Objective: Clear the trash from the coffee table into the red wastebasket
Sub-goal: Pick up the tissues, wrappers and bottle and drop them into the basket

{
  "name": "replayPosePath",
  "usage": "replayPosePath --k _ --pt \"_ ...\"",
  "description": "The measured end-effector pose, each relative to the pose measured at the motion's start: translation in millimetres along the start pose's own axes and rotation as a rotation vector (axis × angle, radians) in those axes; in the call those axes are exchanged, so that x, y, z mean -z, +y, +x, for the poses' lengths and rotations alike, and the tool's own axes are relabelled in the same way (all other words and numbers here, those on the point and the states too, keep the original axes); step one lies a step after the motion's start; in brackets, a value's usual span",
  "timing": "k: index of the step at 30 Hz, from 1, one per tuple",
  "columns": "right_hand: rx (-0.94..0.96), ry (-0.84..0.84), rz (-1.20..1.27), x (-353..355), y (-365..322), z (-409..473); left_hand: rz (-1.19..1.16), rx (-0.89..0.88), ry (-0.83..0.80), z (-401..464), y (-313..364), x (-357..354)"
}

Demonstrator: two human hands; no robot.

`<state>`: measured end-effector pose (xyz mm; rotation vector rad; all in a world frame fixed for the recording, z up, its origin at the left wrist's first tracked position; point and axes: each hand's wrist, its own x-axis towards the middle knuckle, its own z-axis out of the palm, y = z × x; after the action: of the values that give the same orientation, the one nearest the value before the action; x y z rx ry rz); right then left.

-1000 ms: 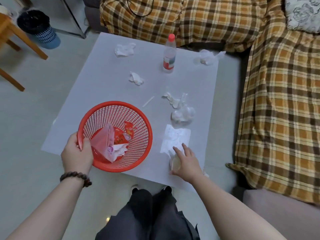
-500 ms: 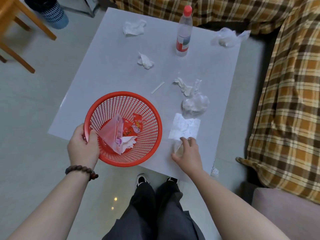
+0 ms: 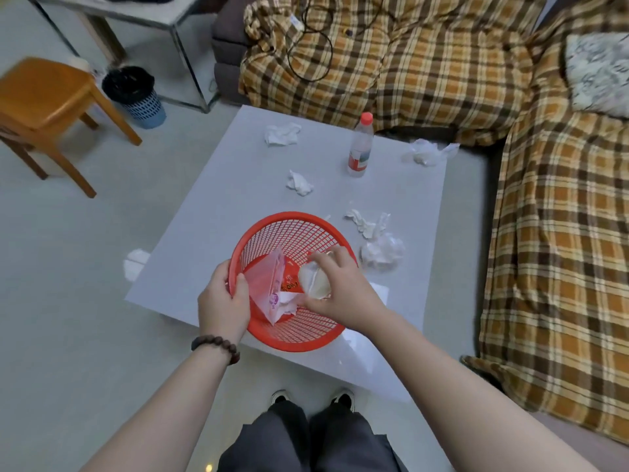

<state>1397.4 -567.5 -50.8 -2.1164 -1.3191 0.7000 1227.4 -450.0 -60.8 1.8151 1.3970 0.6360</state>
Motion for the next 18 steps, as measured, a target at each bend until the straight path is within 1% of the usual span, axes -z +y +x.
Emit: replayPosePath --k 3,6,12,18 --pt "-0.036 -0.114 -0.099 -8 -8 0 -0.024 -0.022 -0.026 -2 3 6" --pt "-0.063 -0.119 -0.104 -10 -15 -4 -0.045 -0.027 -0.034 -3 4 12" --pt "-0.106 0.077 0.011 -2 -13 -30 -0.052 -0.008 -0.012 0 -3 14" --pt "-0.297 0.244 0.003 17 31 -78 -0.035 0.027 -0.025 1 2 6"
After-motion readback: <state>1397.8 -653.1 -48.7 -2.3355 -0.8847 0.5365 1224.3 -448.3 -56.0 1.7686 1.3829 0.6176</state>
